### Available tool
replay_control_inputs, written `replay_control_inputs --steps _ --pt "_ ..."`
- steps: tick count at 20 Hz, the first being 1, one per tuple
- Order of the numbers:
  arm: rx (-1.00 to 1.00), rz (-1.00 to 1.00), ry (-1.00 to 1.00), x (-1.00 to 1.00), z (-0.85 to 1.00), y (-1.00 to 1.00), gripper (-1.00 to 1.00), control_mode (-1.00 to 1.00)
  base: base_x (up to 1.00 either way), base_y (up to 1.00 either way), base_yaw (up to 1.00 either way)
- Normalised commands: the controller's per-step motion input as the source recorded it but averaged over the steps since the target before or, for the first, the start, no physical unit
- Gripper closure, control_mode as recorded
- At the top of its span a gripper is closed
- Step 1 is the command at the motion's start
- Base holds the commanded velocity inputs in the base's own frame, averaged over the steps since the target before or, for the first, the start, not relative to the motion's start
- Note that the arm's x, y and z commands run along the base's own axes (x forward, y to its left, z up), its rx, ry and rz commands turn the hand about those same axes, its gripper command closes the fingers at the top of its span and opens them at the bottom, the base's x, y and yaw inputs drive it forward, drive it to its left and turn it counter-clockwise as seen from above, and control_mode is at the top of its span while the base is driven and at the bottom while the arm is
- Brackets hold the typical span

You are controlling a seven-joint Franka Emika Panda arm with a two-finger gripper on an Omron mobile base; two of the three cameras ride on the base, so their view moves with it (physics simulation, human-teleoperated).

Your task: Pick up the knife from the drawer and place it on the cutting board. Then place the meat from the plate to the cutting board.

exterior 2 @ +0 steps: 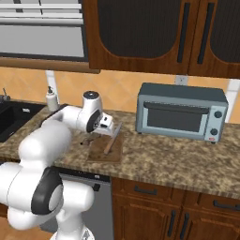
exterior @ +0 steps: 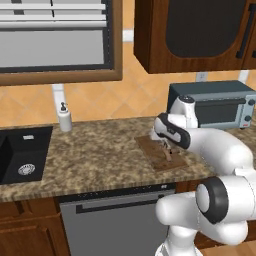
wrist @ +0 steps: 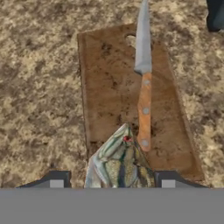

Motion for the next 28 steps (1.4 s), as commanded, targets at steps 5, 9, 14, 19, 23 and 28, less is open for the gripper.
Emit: replay_control_inputs --steps 5,9,14,19,23,28 --pt "0.02 -0.03 0.04 0.19 -0.33 0.0 1.0 -1.0 0.0 0.0 0.0" --pt "0.07 0.0 0.03 0.15 -0.25 0.0 1.0 -1.0 0.0 0.0 0.0" --pt "0.05 0.0 0.06 0.35 -0.35 0.0 1.0 -1.0 0.0 0.0 0.0" --pt "0.0 0.0 0.04 0.44 -0.28 0.01 1.0 -1.0 0.0 0.0 0.0" --pt "0.0 0.0 0.03 0.49 -0.26 0.08 1.0 -1.0 0.0 0.0 0.0" --pt "-0.01 0.0 0.01 0.38 -0.18 0.18 -1.0 -1.0 0.0 0.0 0.0"
